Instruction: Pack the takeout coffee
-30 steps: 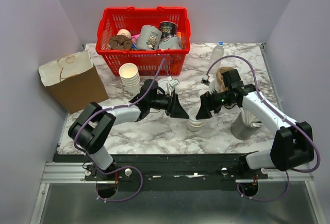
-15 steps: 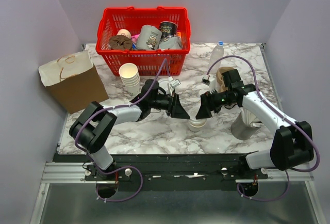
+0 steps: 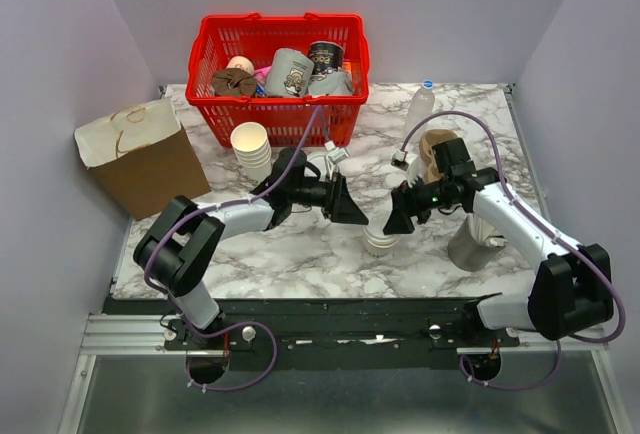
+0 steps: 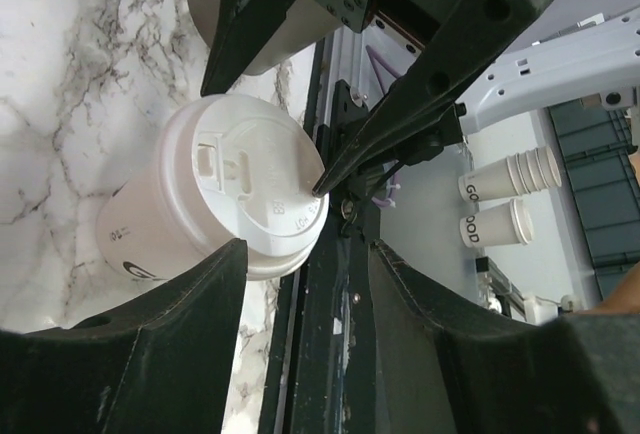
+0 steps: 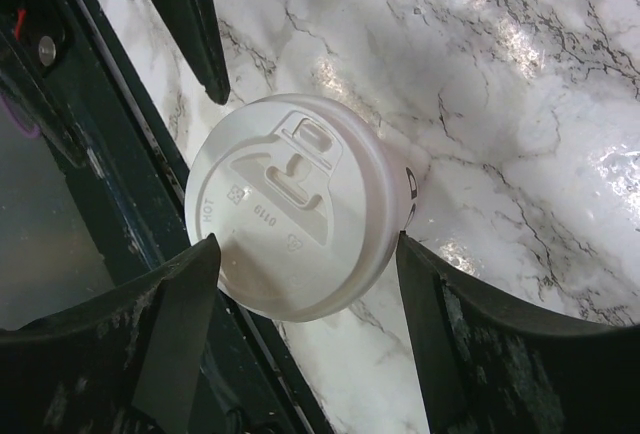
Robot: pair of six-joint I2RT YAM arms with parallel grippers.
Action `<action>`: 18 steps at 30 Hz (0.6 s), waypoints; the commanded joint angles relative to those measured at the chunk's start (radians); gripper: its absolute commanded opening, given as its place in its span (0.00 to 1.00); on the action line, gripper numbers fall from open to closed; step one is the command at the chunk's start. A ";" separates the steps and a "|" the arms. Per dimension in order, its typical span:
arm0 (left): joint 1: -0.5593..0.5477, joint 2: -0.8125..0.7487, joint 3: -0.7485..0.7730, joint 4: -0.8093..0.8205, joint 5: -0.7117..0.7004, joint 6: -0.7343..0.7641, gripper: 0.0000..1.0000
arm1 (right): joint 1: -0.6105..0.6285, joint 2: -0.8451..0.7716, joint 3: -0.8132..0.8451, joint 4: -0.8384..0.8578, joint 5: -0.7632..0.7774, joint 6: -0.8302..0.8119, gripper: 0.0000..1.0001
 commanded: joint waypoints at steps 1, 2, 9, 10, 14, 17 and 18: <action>0.012 -0.008 0.036 -0.005 -0.001 0.048 0.62 | -0.006 -0.028 -0.014 0.004 0.029 -0.048 0.79; 0.013 -0.005 0.052 -0.026 -0.016 0.059 0.62 | -0.006 -0.026 -0.011 0.001 0.027 -0.049 0.79; 0.016 0.066 0.134 -0.081 -0.055 0.140 0.64 | -0.007 -0.037 -0.006 -0.021 0.029 -0.083 0.79; 0.016 0.073 0.138 -0.083 -0.053 0.146 0.64 | -0.006 -0.039 -0.008 -0.022 0.030 -0.088 0.79; 0.016 0.099 0.146 -0.082 -0.042 0.154 0.64 | -0.006 -0.045 -0.011 -0.025 0.030 -0.097 0.79; 0.009 0.104 0.145 -0.068 -0.032 0.146 0.64 | -0.006 -0.054 -0.016 -0.022 0.030 -0.098 0.79; 0.003 0.101 0.137 -0.059 -0.029 0.140 0.64 | -0.006 -0.056 -0.016 -0.022 0.032 -0.101 0.79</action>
